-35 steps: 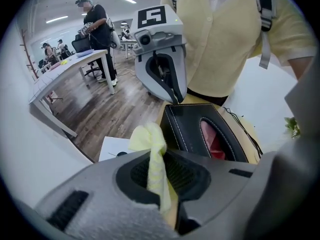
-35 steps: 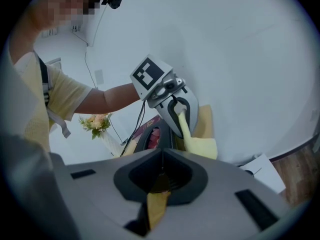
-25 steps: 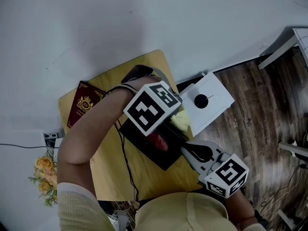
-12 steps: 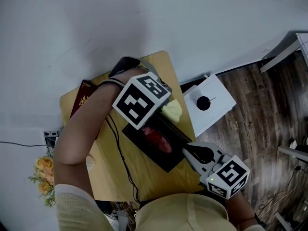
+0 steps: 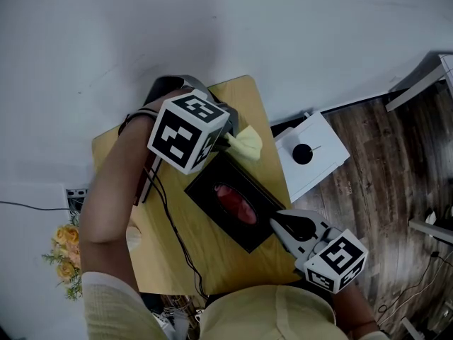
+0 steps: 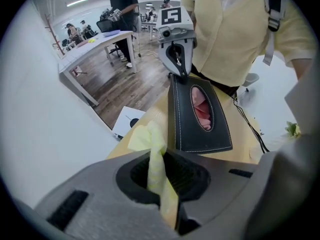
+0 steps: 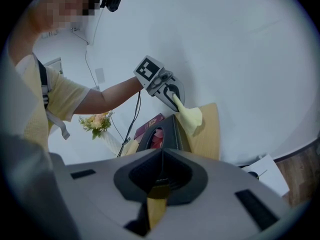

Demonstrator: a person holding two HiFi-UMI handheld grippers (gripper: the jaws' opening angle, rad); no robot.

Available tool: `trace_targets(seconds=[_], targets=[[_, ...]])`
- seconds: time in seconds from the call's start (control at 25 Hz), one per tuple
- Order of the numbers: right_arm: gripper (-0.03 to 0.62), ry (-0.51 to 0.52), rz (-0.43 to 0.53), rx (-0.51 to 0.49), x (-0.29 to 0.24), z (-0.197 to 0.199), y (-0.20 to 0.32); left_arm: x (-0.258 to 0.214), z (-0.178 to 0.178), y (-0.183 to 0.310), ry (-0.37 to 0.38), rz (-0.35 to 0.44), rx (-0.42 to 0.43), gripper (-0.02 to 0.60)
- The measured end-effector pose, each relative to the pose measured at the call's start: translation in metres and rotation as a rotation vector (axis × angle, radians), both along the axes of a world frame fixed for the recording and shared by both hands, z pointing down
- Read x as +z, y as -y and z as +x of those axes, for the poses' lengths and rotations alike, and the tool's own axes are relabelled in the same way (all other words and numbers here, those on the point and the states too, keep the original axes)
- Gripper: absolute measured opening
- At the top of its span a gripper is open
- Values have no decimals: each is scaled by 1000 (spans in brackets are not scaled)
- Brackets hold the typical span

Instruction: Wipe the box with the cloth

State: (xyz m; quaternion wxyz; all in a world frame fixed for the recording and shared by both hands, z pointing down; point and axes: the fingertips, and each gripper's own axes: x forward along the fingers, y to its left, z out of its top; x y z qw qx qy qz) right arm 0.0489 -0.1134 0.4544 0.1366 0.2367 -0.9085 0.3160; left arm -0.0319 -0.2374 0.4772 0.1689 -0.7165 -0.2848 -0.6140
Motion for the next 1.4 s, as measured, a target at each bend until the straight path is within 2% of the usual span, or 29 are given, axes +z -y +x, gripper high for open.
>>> trace_targets(seconds=[0.2,0.36,0.6,0.84,1.08,1.24,1.4], targets=[[31,2,12,-9,-3,-2,-4,-8,-9,6,-32,57,-71,35],[31,2,19,-12,-5,-1,-8,-12,-11,3,-86,95,-136,35],[32,5,31,-31,-9,-5,-19,-17,-10,4,-179,195,-273,35],[32,-1,45,-21,-12,-8,-27,-23,-6,-3,-290,256,-422,35],[31,-11,55,8,-14,-14,-34,-35,-6,-13,-401,284,-599,35],[31,-18,66,29,-18,-21,-39,-45,-4,-30,-481,261,-682,35],[32,-24,82,46,-23,-27,-43,-56,-3,-42,-570,238,-804,35]])
